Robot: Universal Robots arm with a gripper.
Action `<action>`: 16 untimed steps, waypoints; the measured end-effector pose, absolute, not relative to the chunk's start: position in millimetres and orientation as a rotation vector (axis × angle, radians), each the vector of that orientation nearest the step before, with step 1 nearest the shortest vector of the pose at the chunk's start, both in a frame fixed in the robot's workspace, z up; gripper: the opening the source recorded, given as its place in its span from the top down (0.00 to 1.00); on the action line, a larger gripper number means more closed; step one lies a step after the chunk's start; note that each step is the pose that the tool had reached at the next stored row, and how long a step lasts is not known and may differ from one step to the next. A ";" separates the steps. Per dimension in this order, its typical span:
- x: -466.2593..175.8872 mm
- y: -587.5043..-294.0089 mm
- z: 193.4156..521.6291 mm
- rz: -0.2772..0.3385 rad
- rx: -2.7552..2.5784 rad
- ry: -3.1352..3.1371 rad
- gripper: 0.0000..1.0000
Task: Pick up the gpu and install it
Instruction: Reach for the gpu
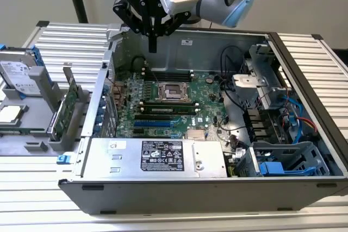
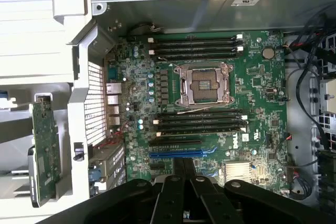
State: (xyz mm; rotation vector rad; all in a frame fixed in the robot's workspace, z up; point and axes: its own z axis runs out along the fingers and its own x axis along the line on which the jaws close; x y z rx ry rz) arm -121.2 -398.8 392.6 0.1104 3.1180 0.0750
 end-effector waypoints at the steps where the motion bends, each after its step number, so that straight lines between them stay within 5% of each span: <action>1: -121.2 -398.8 392.6 0.075 0.110 3.118 1.00; 16: -133.4 -398.8 392.6 0.075 0.110 3.118 1.00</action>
